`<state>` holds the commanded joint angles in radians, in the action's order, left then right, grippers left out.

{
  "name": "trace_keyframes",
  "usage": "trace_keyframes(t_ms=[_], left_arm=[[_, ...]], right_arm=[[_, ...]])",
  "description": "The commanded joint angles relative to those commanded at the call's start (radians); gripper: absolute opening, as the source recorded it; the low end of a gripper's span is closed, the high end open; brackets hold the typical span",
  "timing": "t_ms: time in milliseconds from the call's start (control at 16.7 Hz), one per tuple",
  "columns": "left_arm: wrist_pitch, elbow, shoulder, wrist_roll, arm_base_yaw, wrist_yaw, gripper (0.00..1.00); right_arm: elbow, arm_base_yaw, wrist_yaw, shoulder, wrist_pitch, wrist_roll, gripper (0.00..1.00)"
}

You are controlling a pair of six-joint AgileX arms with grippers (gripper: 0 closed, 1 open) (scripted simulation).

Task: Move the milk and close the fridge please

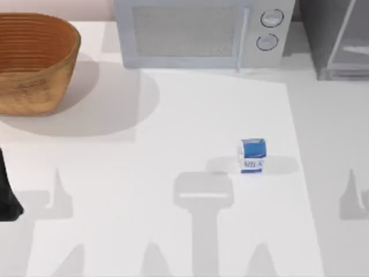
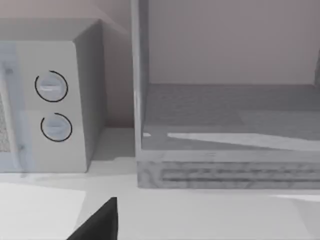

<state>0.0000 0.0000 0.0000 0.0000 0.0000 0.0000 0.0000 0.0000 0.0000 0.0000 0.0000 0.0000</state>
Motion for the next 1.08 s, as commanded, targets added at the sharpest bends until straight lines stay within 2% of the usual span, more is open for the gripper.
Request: trace_keyframes(t_ms=[180, 360, 900, 1080], left_arm=[[0.000, 0.000, 0.000, 0.000, 0.000, 0.000, 1.00], [0.000, 0.000, 0.000, 0.000, 0.000, 0.000, 1.00], [0.000, 0.000, 0.000, 0.000, 0.000, 0.000, 1.00], [0.000, 0.000, 0.000, 0.000, 0.000, 0.000, 1.00]], right_arm=[[0.001, 0.013, 0.013, 0.013, 0.013, 0.001, 1.00], [0.003, 0.111, 0.111, 0.102, 0.097, 0.005, 1.00], [0.015, 0.679, 0.685, 0.568, 0.534, 0.014, 1.00], [0.020, 0.831, 0.838, 0.691, 0.654, 0.016, 1.00]])
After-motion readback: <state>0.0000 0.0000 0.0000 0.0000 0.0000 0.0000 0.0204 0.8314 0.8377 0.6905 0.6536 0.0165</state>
